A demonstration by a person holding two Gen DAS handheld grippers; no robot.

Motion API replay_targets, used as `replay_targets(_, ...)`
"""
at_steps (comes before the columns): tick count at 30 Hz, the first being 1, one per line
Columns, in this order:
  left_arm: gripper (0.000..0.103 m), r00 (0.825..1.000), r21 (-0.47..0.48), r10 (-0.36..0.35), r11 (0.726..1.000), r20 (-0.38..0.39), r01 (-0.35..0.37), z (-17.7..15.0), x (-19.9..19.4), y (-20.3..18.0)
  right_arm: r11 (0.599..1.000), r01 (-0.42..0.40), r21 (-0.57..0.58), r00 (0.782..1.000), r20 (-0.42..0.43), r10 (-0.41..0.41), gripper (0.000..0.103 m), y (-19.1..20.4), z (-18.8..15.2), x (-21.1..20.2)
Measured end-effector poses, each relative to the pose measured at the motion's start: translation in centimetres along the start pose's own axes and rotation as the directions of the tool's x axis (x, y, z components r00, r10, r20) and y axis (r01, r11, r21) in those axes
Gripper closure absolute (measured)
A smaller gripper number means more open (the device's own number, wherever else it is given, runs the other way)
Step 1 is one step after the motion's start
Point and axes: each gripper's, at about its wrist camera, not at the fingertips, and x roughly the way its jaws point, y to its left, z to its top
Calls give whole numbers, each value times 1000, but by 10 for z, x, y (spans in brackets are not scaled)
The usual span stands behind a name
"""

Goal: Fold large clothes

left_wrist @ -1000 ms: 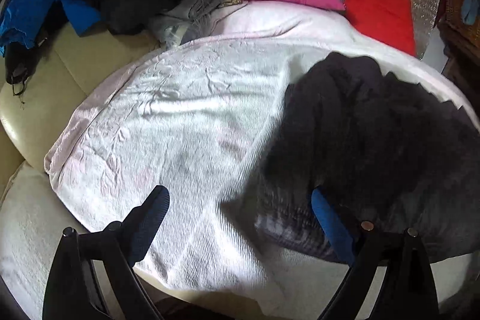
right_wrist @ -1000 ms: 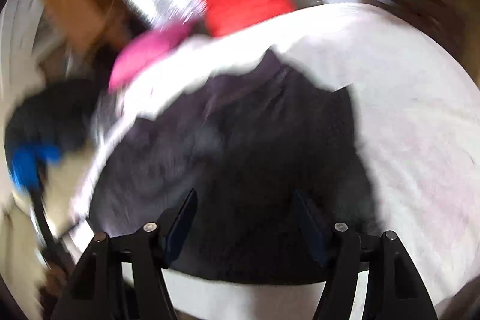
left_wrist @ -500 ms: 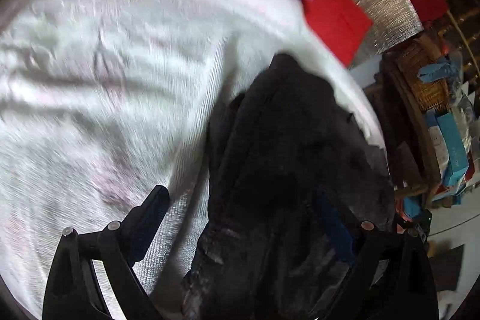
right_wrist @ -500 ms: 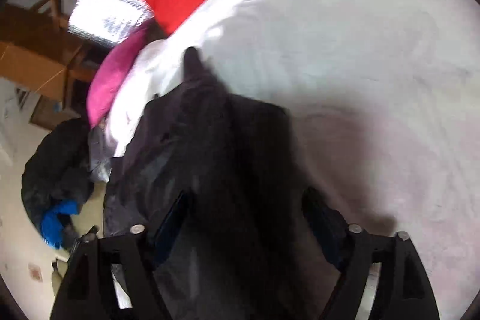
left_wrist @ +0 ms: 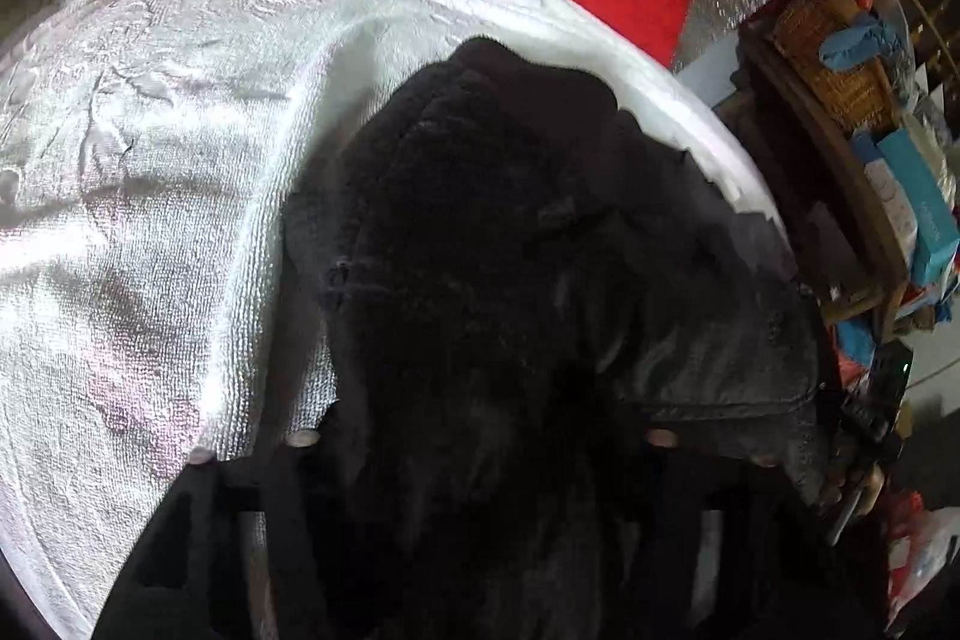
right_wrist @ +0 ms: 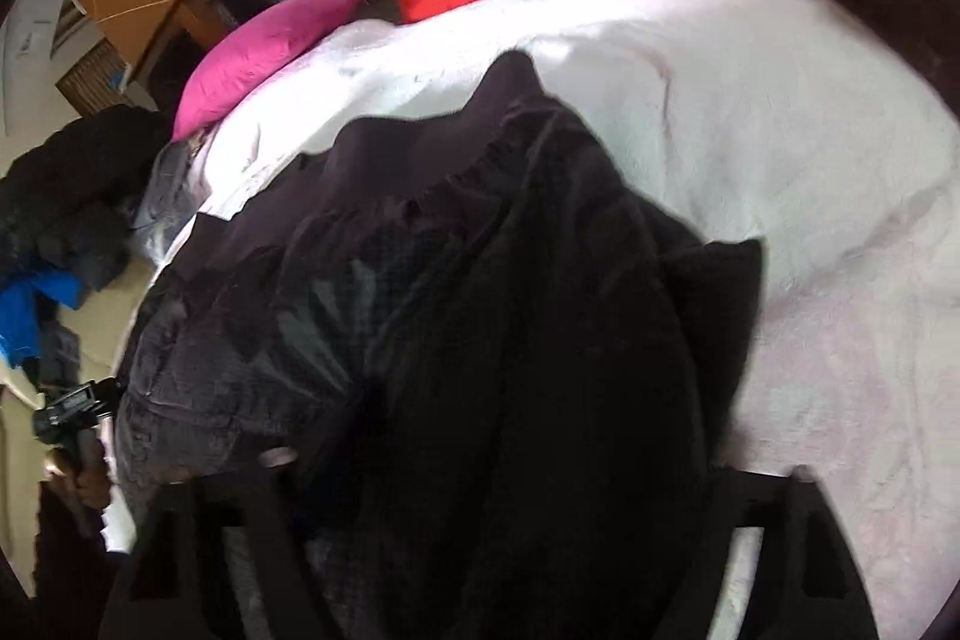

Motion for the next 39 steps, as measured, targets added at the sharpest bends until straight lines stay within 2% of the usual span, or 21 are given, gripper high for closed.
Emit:
replay_targets(3,66,998,-12,11,1000,61,-10,4,-1,-4,997,58,-44,997,60,-56,66,13,1,-10)
replay_targets(4,68,995,9,33,999,97,-34,6,-3,-9,997,50,-54,995,87,-45,70,17,4,-13)
replay_targets(6,72,987,38,78,996,139,-84,15,-2,-21,995,69,-72,988,145,-58,73,25,12,-19)
replay_targets(8,74,980,27,92,995,178,-98,28,3,-27,995,77,-63,980,187,-64,75,29,27,-17)
replay_targets(11,74,968,-14,113,993,222,-113,52,13,-28,997,74,-24,972,226,-66,75,23,50,-7)
replay_targets(13,69,962,7,172,984,212,-178,61,30,-35,998,68,16,975,211,-70,75,11,64,12)
replay_targets(15,42,945,43,276,957,174,-288,62,50,-41,996,76,55,987,141,-83,57,-4,68,38)
replay_targets(16,41,934,52,309,945,179,-322,60,53,-46,994,71,88,989,122,-81,50,-11,68,44)
replay_targets(17,41,925,72,328,935,192,-346,58,51,-52,992,52,116,990,126,-66,46,-16,69,41)
replay_targets(19,40,890,114,398,896,221,-429,51,44,-70,989,45,142,993,105,-61,39,-18,72,30)
replay_targets(21,37,821,143,480,830,309,-539,36,25,-89,985,52,167,990,119,-73,39,-19,69,13)
replay_targets(22,33,790,146,499,805,356,-575,31,15,-98,981,48,188,988,134,-74,39,-21,65,0)
replay_targets(23,24,755,143,512,781,408,-607,24,3,-106,979,45,199,987,145,-75,38,-24,62,-11)
replay_targets(26,19,676,126,515,739,527,-662,1,-40,-129,977,104,184,959,244,-148,34,-14,44,-55)
replay_targets(27,18,663,117,509,738,549,-664,-5,-53,-136,979,112,169,947,282,-157,32,-7,35,-70)
replay_targets(29,17,658,104,486,754,576,-648,-15,-72,-144,983,90,162,933,330,-140,31,7,17,-88)
replay_targets(31,13,661,96,463,773,591,-627,-26,-87,-149,988,61,145,927,359,-110,31,18,-6,-105)
replay_targets(34,12,650,93,447,778,615,-622,-46,-108,-156,992,46,116,923,375,-87,31,28,-24,-116)
replay_targets(36,12,652,100,437,780,620,-617,-55,-126,-155,994,48,93,930,358,-79,31,35,-27,-114)
replay_targets(39,12,651,102,427,784,628,-612,-60,-128,-155,995,9,98,944,328,-40,31,39,-27,-107)
